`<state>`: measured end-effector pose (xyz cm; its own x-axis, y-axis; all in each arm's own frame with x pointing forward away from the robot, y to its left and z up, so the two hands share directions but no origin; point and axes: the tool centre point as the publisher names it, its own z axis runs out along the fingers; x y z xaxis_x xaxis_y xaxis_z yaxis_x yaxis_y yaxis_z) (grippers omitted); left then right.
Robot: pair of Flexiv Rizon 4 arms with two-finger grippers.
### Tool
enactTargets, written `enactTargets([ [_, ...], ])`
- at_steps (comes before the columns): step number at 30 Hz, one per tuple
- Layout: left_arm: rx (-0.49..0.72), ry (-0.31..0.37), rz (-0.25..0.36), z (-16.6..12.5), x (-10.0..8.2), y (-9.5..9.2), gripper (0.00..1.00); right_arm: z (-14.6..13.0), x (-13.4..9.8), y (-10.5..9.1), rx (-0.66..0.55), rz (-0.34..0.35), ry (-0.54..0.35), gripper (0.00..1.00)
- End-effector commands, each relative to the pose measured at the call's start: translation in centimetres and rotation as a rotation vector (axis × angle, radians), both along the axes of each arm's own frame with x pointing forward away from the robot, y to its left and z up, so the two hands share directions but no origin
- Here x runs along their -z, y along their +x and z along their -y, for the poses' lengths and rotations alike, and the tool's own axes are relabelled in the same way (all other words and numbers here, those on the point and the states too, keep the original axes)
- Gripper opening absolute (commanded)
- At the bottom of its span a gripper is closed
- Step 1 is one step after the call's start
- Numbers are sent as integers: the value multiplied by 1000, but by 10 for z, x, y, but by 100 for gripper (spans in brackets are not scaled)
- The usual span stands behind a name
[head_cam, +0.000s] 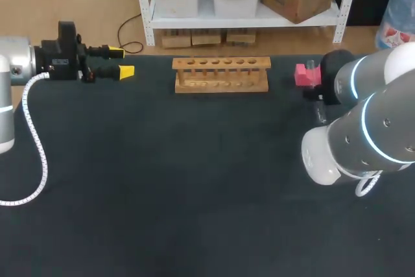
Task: Grasp the test tube, adjust it, and insert it.
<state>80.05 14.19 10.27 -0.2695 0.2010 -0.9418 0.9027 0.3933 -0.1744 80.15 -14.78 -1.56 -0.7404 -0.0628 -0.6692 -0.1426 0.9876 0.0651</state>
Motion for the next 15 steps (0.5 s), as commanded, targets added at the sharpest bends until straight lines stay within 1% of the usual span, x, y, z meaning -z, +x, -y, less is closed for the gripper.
enactTargets([
  [1,-2,-3,5,0,1,-1,100,3,-1,0,-21,-10,21,15],
  [4,-2,-3,5,0,1,-1,100,3,-1,-1,-21,-16,18,7],
  [5,-2,-3,5,0,1,-1,100,3,-1,-1,-21,-17,18,1],
  [6,-2,-3,5,0,1,-1,100,3,-1,-1,-20,-19,18,0],
  [12,-2,-3,5,0,1,-1,100,5,-2,-2,10,-20,5,0],
  [15,-2,-3,5,0,1,-1,100,5,-6,-3,28,-13,13,0],
])
